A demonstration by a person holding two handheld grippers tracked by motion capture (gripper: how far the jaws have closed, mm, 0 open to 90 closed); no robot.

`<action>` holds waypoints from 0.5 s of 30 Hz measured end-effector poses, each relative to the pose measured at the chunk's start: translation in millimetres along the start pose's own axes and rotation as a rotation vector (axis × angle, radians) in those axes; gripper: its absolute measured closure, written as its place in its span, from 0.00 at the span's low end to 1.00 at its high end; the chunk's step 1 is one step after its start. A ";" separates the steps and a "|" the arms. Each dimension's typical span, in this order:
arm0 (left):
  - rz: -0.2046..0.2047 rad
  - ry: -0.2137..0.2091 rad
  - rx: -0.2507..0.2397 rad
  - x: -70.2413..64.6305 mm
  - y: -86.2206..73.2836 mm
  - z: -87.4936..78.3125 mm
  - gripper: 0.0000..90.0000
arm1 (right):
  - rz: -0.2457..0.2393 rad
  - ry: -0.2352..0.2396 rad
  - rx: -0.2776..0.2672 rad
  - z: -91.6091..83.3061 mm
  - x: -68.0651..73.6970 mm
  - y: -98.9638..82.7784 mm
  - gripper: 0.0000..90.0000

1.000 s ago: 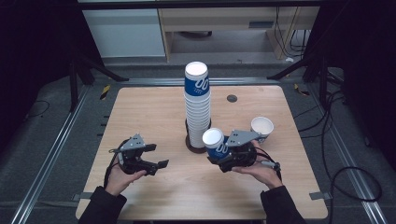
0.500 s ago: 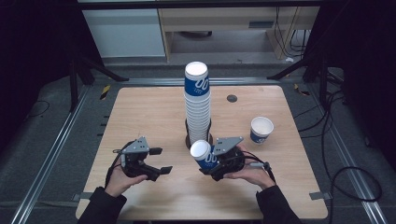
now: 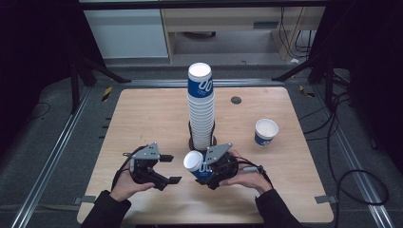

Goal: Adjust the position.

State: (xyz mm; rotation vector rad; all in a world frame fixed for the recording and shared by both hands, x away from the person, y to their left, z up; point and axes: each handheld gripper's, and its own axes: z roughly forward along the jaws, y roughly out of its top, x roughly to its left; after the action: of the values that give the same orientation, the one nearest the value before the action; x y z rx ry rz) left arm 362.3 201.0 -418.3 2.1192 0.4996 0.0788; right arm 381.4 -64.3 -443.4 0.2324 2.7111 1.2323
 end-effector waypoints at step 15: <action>0.040 -0.040 0.060 -10.4 5.1 14.6 0.16 | -0.059 0.067 0.036 23.8 13.3 8.1 0.21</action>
State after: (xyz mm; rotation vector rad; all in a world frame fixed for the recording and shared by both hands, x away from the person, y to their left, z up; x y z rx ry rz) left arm 358.0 183.0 -421.1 2.1852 0.4411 0.0453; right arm 373.8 -38.9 -453.7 0.1165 2.7774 1.1964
